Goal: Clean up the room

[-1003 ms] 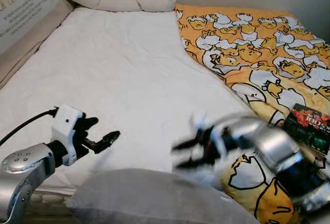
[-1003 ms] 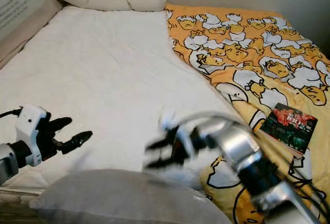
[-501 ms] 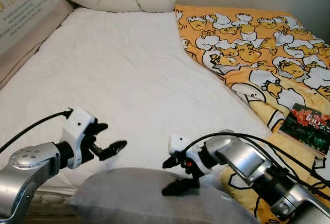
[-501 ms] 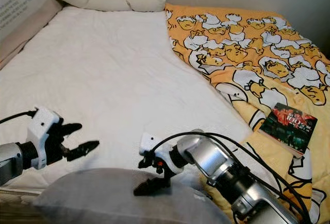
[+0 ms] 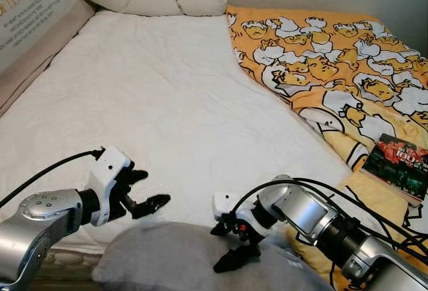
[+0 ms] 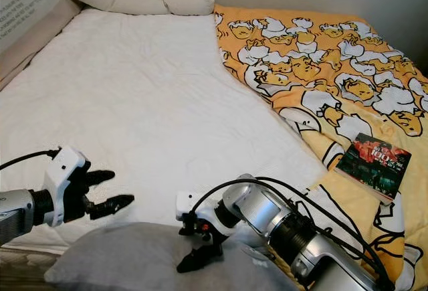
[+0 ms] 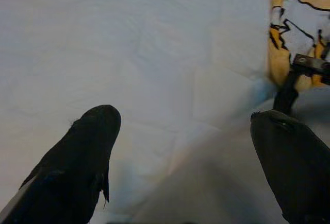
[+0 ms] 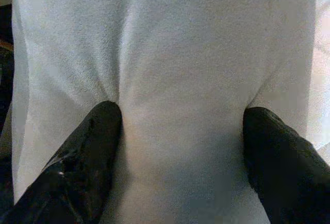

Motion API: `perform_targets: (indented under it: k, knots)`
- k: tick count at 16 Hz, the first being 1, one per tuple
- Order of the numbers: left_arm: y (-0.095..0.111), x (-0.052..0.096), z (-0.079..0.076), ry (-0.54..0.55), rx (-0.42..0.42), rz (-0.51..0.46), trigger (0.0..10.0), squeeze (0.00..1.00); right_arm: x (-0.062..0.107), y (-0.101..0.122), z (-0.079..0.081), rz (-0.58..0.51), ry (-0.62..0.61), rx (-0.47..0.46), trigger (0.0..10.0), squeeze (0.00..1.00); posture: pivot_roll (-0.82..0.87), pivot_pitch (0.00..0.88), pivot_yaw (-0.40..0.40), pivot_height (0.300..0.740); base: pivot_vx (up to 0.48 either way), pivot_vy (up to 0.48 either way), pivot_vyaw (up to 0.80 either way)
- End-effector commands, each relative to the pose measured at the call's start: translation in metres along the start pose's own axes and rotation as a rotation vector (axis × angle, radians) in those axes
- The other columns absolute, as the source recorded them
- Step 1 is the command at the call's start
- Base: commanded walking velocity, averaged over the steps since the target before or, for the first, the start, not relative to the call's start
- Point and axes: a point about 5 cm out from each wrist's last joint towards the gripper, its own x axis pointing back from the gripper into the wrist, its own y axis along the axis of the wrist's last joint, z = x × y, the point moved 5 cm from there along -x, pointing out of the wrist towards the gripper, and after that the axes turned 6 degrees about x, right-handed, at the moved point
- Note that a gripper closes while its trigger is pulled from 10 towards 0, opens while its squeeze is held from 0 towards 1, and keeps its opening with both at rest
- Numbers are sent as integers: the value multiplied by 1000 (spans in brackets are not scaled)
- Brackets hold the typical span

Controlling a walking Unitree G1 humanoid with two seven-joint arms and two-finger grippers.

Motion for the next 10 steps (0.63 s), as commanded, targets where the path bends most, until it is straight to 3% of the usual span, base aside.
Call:
perform_targets:
  k: [1, 3, 10]
  knots:
    - [-1, 3, -14, -85, 8, 28, 10000, 0, 0, -8, 1, 39, 24, -4, 0, 0, -24, 0, -21, 740, 0, 0, 0]
    - [-7, 10, -26, -183, 27, 69, 10000, 0, -1, -7, -2, 34, 27, -4, 0, 0, -21, 0, -23, 740, 0, 0, 0]
    - [-14, 22, -39, -317, 9, 147, 10000, 0, 0, -5, -6, 10, 38, -21, 0, 0, -27, 0, -24, 740, 0, 0, 0]
